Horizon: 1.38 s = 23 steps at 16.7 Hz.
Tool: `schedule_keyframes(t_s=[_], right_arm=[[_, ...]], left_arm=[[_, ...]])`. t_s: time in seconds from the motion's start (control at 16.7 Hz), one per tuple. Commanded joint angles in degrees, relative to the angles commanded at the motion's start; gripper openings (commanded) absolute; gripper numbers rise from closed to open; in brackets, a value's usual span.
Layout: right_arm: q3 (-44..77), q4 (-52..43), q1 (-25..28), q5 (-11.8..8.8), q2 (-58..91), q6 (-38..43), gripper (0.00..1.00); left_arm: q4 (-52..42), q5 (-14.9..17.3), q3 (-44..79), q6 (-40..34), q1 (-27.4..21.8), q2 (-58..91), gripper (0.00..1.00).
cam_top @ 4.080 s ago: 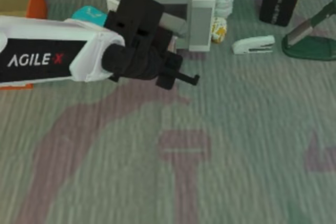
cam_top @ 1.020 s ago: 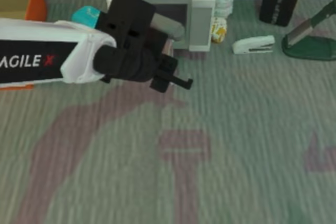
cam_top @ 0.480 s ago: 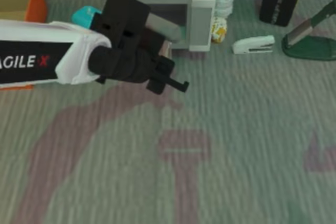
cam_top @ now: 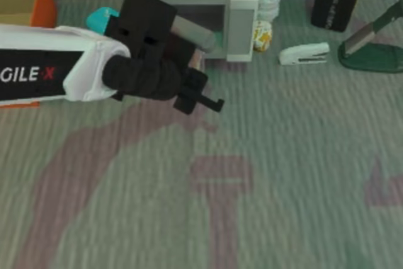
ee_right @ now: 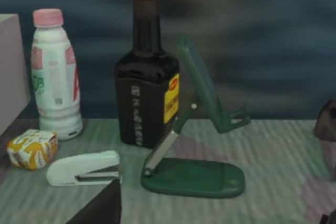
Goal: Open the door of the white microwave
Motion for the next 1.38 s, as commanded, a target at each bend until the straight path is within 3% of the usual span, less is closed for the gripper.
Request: schedule_keyframes(t_s=[1.08, 1.38], right_arm=[[0.0, 0.0, 0.0, 0.0, 0.0, 0.0, 1.0], [0.0, 0.0, 0.0, 0.0, 0.0, 0.0, 1.0]], left_arm=[[0.0, 0.0, 0.0, 0.0, 0.0, 0.0, 0.0], [-0.1, 1.7, -0.7, 1.5, 0.5, -0.6, 0.0]])
